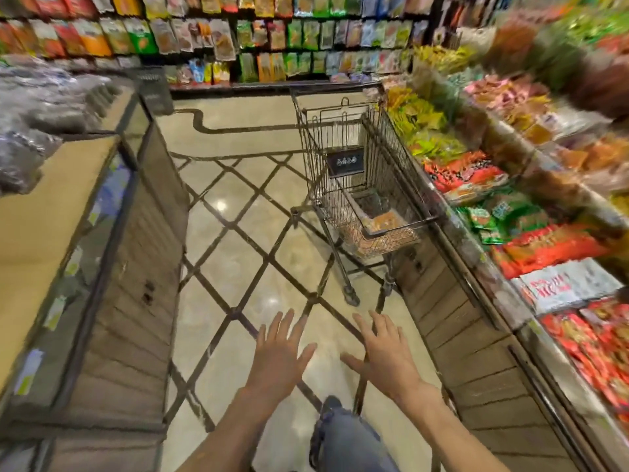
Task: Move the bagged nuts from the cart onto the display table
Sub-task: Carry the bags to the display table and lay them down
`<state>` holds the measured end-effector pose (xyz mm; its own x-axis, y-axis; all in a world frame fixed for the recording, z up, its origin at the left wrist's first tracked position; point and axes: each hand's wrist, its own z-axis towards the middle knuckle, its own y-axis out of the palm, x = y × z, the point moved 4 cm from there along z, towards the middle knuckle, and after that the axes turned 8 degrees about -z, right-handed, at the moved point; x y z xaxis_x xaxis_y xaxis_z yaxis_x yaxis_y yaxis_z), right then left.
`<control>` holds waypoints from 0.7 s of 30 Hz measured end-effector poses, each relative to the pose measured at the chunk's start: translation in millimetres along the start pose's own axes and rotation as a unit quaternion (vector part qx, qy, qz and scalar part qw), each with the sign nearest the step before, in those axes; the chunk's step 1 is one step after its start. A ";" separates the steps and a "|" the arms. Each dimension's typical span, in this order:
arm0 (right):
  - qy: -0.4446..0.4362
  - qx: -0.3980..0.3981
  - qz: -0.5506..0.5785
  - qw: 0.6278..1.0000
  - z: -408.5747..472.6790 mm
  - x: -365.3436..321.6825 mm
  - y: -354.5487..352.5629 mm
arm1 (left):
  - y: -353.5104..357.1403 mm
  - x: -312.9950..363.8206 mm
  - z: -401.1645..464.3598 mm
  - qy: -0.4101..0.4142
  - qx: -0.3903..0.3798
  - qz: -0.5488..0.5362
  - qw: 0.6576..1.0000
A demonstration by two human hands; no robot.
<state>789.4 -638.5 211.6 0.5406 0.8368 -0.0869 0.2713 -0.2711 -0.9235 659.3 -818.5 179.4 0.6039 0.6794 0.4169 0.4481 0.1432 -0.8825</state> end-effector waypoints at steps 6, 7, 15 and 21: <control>0.015 0.015 0.036 0.999 139.0 21.0 -26.7 | -29.1 -1.5 154.7 0.004 -0.043 0.025 0.999; 0.016 0.013 0.038 0.999 162.1 26.5 -31.3 | -34.3 -1.3 179.7 0.004 -0.047 0.031 0.998; 0.039 0.006 0.067 0.997 325.1 65.9 -100.3 | -79.9 15.8 370.1 0.035 -0.066 0.062 0.995; 0.095 0.004 0.061 0.994 423.5 93.6 -137.9 | -100.4 36.1 499.1 0.095 -0.090 0.062 0.990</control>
<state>465.3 -321.4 172.6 0.7100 0.6926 -0.1275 0.1876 -0.3606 -0.9137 307.1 -449.1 174.2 0.7666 0.5342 0.3563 0.4624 -0.0741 -0.8836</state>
